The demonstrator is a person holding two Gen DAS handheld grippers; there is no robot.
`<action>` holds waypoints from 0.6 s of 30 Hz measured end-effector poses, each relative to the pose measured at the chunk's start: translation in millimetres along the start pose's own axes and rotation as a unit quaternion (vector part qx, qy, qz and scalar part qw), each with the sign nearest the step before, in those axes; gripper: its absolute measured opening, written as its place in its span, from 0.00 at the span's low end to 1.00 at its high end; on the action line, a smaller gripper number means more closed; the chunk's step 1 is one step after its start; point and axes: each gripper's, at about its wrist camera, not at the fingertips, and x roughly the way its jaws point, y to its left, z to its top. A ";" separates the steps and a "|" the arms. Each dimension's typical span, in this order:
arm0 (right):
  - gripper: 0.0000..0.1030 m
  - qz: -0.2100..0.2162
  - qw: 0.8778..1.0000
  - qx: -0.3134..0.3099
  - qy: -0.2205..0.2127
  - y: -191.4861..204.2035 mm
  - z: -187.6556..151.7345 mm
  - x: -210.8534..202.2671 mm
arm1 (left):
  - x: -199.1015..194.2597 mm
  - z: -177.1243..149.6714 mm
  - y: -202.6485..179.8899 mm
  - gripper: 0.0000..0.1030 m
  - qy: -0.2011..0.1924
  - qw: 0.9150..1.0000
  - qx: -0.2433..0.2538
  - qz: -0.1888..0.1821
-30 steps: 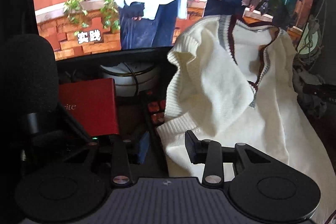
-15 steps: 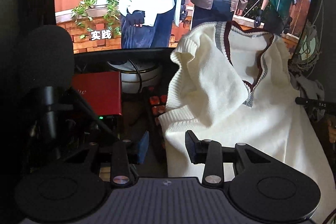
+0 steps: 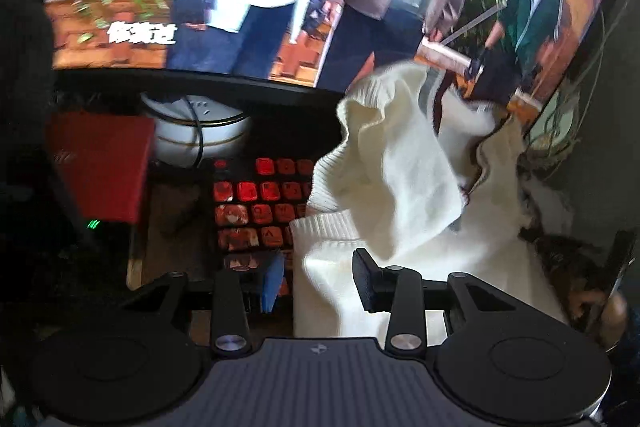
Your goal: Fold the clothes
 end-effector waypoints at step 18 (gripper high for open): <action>0.05 0.020 1.000 0.022 -0.008 -2.7 -8.7 -4.5 | 17.5 -72.6 -129.1 0.13 -0.040 0.958 0.282 0.022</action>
